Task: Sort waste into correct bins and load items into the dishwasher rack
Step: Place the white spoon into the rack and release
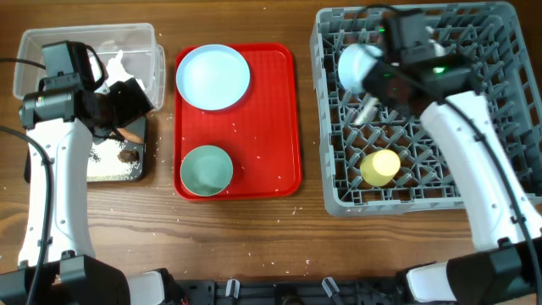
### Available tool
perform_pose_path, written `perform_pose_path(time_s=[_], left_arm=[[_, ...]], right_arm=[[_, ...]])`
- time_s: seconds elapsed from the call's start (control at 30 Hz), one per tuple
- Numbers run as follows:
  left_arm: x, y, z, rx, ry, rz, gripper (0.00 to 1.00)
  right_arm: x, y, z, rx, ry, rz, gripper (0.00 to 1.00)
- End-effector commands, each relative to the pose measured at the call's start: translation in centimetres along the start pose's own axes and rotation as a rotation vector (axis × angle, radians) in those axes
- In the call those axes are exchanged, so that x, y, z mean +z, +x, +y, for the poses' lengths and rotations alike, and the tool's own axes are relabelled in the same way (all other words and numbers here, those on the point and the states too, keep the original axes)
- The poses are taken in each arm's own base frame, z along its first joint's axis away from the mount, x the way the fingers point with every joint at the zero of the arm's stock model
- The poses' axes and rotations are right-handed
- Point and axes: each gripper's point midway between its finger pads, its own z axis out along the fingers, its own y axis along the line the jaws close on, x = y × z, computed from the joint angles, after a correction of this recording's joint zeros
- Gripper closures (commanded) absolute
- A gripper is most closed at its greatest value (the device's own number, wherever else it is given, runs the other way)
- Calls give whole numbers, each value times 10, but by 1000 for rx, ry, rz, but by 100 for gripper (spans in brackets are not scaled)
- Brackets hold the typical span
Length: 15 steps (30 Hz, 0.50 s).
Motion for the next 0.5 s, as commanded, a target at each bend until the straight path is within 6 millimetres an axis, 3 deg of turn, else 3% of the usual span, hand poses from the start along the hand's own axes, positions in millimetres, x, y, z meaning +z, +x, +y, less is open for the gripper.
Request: perform_pose_path(time_s=[0.0,0.13,0.23,0.27,0.3,0.4,0.47], left_arm=[[-1,-5,1,-8,-7,-11,13],[-1,-5,1,-8,-7,-11,13],[-1,-5,1,-8,-7,-11,13],[-1,-5,1,-8,-7,-11,13],[-1,-5,1,-8,-7,-11,13],[-1,-5,1,-8,-7,-11,12],[-1,-5,1,-8,-7,-11,12]], right_arm=[[36,-6,-38,161,132,-26,96],[68,17,-47,160,131,16,96],[75,27,-54,179,150,38,90],[75,26,-54,176,149,38,84],[75,26,-53,177,147,36,66],[66,20,-33,48,43,44,45],[50,16,-11,-71,-76,48,38]])
